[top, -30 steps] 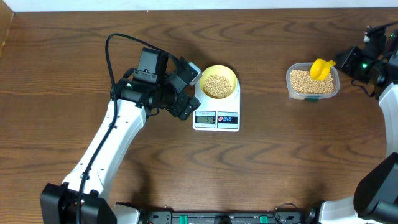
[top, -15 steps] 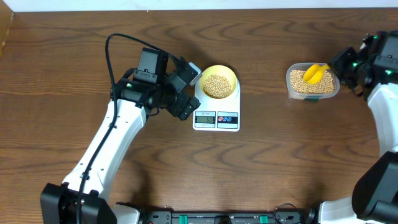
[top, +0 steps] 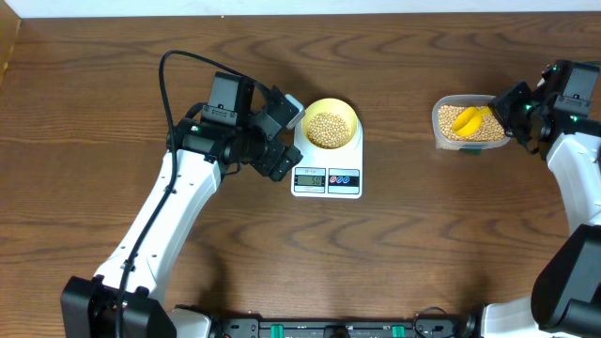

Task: Scoop item into bowl and weigh 50g on scale
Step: 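Release the scoop into the tub and open the right gripper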

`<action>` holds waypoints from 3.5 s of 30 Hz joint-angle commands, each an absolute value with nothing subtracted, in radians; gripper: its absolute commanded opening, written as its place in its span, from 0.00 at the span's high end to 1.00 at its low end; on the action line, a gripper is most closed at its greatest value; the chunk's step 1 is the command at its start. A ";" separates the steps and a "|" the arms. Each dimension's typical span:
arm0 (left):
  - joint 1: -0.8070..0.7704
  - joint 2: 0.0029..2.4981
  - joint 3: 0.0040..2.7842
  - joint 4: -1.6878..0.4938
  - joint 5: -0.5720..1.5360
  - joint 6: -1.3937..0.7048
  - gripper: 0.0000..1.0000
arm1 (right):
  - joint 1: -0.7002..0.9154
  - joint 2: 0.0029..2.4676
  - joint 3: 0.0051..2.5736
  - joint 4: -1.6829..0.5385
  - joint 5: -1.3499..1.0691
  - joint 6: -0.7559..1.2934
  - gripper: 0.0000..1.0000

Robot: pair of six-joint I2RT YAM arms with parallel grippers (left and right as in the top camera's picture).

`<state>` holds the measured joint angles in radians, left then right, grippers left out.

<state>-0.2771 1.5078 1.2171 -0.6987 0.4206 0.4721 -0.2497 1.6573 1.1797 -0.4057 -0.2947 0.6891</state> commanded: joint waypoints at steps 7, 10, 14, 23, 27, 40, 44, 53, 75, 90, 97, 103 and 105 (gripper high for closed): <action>-0.273 1.504 1.206 -0.699 0.434 0.478 0.14 | -0.243 1.636 1.172 -0.401 -0.287 0.611 0.82; -0.273 1.504 1.206 -0.699 0.434 0.478 0.14 | -0.243 1.636 1.172 -0.400 -0.287 0.611 0.74; -0.273 1.504 1.206 -0.699 0.434 0.478 0.14 | -0.243 1.636 1.172 -0.400 -0.287 0.583 0.52; -0.273 1.504 1.206 -0.699 0.434 0.478 0.14 | -0.243 1.636 1.172 -0.401 -0.300 0.549 0.33; -0.273 1.504 1.206 -0.699 0.434 0.478 0.14 | -0.243 1.636 1.172 -0.412 -0.321 0.499 0.20; -0.273 1.504 1.206 -0.699 0.434 0.478 0.14 | -0.243 1.636 1.172 -0.525 -0.329 0.469 0.08; -0.273 1.504 1.206 -0.699 0.434 0.478 0.14 | -0.243 1.632 1.172 -0.551 -0.350 0.434 0.04; -0.273 1.504 1.206 -0.699 0.434 0.478 0.14 | -0.241 1.602 1.172 -0.604 -0.349 0.379 0.01; -0.273 1.504 1.206 -0.699 0.434 0.478 0.14 | -0.241 1.535 1.172 -0.701 -0.327 0.176 0.01; -0.273 1.504 1.206 -0.699 0.434 0.478 0.14 | -0.241 1.474 1.172 -0.753 -0.324 0.015 0.01; -0.273 1.504 1.206 -0.699 0.434 0.478 0.14 | -0.241 1.448 1.172 -0.769 -0.324 -0.052 0.01; -0.273 1.504 1.206 -0.699 0.434 0.478 0.15 | -0.240 1.446 1.172 -0.785 -0.323 -0.084 0.01; -0.273 1.504 1.206 -0.699 0.434 0.478 0.14 | -0.240 1.446 1.172 -0.783 -0.323 -0.088 0.01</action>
